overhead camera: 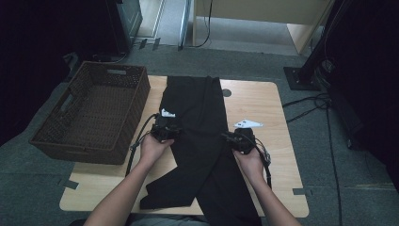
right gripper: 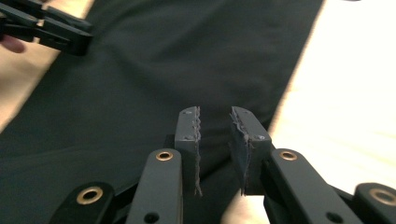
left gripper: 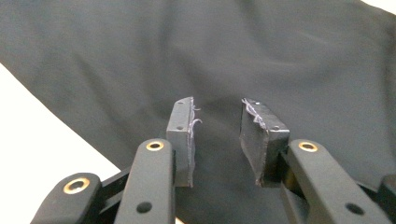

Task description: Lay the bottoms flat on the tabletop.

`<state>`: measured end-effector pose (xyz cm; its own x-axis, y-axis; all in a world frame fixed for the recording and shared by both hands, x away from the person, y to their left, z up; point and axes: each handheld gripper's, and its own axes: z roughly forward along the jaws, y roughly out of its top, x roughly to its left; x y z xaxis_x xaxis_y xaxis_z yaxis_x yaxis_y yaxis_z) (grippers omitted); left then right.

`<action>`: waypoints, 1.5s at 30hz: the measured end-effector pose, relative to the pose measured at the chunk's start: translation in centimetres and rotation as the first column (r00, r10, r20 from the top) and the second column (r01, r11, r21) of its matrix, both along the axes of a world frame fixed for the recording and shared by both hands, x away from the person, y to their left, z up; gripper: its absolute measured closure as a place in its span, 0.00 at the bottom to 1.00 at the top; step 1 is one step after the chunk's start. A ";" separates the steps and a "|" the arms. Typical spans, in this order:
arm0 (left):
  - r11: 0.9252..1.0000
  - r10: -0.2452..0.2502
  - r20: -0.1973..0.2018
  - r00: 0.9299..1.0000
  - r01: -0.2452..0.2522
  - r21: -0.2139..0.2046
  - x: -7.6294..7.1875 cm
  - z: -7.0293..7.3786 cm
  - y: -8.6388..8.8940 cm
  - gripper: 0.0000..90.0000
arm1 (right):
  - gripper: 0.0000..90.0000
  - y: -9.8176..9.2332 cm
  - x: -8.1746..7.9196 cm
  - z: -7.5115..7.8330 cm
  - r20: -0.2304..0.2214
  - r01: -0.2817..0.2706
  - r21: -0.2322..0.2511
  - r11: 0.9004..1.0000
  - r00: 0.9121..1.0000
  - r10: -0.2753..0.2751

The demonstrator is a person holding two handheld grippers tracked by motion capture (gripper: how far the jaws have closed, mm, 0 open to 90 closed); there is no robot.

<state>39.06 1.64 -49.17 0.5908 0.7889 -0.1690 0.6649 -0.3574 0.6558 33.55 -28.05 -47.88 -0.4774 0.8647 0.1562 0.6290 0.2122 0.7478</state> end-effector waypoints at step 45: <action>0.997 0.008 0.059 0.998 -0.013 0.080 3.2 -1.3 0.4 0.69 | 0.88 7.6 -4.4 -1.8 0.010 -0.184 0.051 0.982 0.983 0.184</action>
<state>42.28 2.03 -50.49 0.5893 0.8049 -0.0699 0.6300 -0.4036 0.6634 29.16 -20.50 -49.71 -0.6283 0.7530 0.1956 0.5793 0.2851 0.7636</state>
